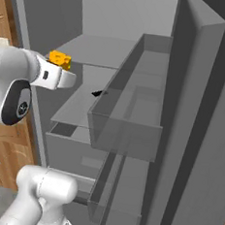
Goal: Pick the cheese from the fridge and the cheese grater from the cabinet and place them next to the salad bowl.
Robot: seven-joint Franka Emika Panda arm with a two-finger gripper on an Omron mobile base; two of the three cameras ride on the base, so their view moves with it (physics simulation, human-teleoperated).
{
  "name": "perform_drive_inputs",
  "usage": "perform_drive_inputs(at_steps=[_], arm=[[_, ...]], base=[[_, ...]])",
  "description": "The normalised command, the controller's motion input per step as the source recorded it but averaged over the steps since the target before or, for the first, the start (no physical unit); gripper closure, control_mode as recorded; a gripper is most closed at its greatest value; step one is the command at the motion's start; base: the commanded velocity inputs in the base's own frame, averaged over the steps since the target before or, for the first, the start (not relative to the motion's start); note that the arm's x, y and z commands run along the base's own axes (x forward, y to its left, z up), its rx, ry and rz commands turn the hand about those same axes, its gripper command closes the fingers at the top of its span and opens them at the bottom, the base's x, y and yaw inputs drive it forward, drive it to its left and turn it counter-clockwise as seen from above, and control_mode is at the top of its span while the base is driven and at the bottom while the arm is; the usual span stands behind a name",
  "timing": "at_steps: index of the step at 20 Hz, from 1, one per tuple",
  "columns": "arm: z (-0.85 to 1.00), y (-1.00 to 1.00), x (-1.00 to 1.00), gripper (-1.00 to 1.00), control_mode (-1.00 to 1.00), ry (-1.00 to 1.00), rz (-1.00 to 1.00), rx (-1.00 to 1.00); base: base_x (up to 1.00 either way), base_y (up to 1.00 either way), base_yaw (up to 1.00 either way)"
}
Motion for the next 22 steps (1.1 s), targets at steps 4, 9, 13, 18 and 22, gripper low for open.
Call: perform_drive_inputs(at_steps=[4, 9, 13, 18, 22], arm=[[0.0, 0.0, -1.0, 1.0, -1.0, 0.01, 0.0, 0.01], [0.0, 0.01, -0.58, 1.0, -1.0, 0.16, 0.01, 0.02], [0.01, 0.01, -0.07, 1.0, -1.0, 0.1, 0.03, 0.0], [-0.03, 0.02, -0.16, 1.0, -1.0, 0.05, 0.02, 0.0], [-0.39, 0.15, -0.29, 1.0, 1.0, 0.0, 0.01, -0.01]], base=[[0.0, 0.0, 0.0], [0.0, 0.0, 0.0], [0.0, 0.0, 0.0], [0.0, 0.0, 0.0], [-0.12, 0.29, 0.07]])
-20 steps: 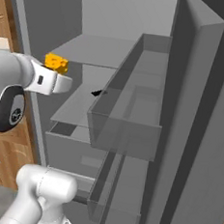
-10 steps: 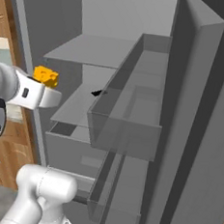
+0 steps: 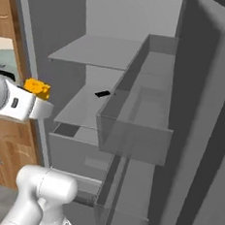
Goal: Pick the cheese from the fridge and the cheese grater from the cabinet and place them next to the salad bowl.
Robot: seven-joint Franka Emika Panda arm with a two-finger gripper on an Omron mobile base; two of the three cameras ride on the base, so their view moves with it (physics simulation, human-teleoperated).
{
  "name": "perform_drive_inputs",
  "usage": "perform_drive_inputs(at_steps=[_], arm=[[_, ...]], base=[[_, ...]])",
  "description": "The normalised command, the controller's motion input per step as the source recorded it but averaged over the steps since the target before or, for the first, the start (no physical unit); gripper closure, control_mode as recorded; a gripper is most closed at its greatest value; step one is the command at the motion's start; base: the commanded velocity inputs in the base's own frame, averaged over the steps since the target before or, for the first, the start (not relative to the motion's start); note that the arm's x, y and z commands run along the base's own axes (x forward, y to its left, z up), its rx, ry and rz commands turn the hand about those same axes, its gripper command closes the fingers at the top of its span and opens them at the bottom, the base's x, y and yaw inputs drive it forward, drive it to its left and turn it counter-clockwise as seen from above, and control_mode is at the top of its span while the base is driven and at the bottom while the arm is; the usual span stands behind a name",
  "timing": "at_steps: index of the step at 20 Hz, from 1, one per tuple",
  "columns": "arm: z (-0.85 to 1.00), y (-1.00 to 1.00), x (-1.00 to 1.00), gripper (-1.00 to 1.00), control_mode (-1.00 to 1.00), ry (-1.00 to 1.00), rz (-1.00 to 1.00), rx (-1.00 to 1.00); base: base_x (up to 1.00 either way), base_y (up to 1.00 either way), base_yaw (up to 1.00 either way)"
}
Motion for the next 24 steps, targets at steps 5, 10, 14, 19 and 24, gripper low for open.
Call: perform_drive_inputs(at_steps=[5, 10, 14, 19, 24], arm=[[0.0, 0.0, 0.0, 1.0, 1.0, 0.0, 0.0, 0.0], [0.0, 0.0, 0.0, 1.0, 1.0, 0.0, 0.0, 0.0], [0.0, 0.0, 0.0, 1.0, 1.0, 0.0, 0.0, 0.0], [0.0, 0.0, 0.0, 1.0, 1.0, 0.0, 0.0, 0.0], [0.0, 0.0, 0.0, 1.0, 1.0, 0.0, 0.0, 0.0]], base=[[-0.69, 0.98, 0.26], [-0.43, 0.97, 0.38], [0.04, 0.17, 0.62], [0.22, 0.0, 0.73], [0.59, 0.0, 0.77]])
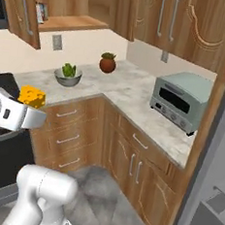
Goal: Pick the cheese from the fridge and the cheese grater from the cabinet and place them next to the salad bowl.
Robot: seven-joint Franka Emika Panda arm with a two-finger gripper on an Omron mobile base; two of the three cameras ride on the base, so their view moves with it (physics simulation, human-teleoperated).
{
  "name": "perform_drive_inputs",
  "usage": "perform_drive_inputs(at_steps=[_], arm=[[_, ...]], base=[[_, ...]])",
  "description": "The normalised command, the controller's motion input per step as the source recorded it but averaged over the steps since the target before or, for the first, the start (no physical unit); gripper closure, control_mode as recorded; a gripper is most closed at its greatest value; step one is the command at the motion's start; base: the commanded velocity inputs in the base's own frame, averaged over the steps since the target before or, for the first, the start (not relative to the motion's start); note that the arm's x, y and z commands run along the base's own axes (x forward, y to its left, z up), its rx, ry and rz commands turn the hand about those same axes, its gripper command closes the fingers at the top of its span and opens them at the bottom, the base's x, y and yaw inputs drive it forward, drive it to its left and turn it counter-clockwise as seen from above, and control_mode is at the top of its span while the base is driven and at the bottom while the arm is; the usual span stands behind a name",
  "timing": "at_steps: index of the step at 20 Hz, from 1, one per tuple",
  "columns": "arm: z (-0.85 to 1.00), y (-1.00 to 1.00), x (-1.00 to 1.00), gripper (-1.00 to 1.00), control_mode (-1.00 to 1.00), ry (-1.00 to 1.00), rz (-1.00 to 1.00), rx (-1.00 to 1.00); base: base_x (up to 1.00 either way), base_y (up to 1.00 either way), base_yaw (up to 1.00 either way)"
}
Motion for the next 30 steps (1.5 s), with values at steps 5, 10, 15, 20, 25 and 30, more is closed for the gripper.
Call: perform_drive_inputs(at_steps=[5, 10, 15, 20, 25, 30], arm=[[0.0, 0.0, 0.0, 1.0, 1.0, 0.0, 0.0, 0.0], [0.0, 0.0, 0.0, 1.0, 1.0, 0.0, 0.0, 0.0], [0.0, 0.0, 0.0, 1.0, 1.0, 0.0, 0.0, 0.0], [0.0, 0.0, 0.0, 1.0, 1.0, 0.0, 0.0, 0.0], [0.0, 0.0, 0.0, 1.0, 1.0, 0.0, 0.0, 0.0], [0.0, 0.0, 0.0, 1.0, 1.0, 0.0, 0.0, 0.0]], base=[[0.8, -0.34, 0.7], [0.85, -0.66, 0.49], [0.99, -0.45, 0.47], [0.88, -0.17, 0.27], [0.87, -0.11, 0.01], [0.94, 0.0, 0.0]])
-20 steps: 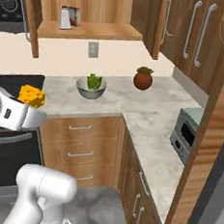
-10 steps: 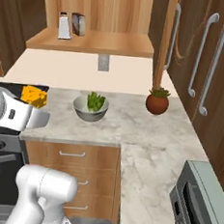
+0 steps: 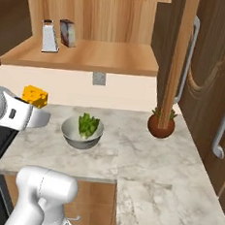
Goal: Pick the cheese from the fridge and the cheese grater from the cabinet and place them next to the salad bowl.
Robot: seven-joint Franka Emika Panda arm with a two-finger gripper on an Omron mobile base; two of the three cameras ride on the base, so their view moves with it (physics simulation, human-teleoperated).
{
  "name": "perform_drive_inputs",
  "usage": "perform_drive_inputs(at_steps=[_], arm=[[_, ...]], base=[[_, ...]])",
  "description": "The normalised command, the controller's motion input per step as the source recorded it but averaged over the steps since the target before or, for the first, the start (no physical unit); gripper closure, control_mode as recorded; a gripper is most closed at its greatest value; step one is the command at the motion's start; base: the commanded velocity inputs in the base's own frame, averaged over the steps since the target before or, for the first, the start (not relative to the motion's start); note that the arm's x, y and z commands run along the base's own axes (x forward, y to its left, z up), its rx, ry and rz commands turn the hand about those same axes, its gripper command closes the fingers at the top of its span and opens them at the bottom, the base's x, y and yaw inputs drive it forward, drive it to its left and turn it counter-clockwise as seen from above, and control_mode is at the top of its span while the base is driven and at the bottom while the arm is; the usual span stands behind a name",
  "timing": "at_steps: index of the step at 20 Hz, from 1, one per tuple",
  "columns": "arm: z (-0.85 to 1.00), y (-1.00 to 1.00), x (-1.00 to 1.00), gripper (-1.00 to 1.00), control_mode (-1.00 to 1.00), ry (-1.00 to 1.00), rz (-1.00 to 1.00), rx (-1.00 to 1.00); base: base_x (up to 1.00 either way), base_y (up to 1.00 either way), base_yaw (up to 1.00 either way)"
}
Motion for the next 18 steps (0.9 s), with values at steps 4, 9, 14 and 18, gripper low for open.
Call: perform_drive_inputs(at_steps=[4, 9, 14, 18], arm=[[0.0, 0.0, 0.0, 1.0, 1.0, 0.0, 0.0, 0.0], [0.0, 0.0, 0.0, 1.0, 1.0, 0.0, 0.0, 0.0], [0.0, 0.0, 0.0, 1.0, 1.0, 0.0, 0.0, 0.0], [0.0, 0.0, 0.0, 1.0, 1.0, 0.0, 0.0, 0.0]], base=[[0.99, -0.04, 0.0], [0.48, -0.9, -0.05], [0.48, -0.89, -0.23], [0.94, -0.38, -0.19]])
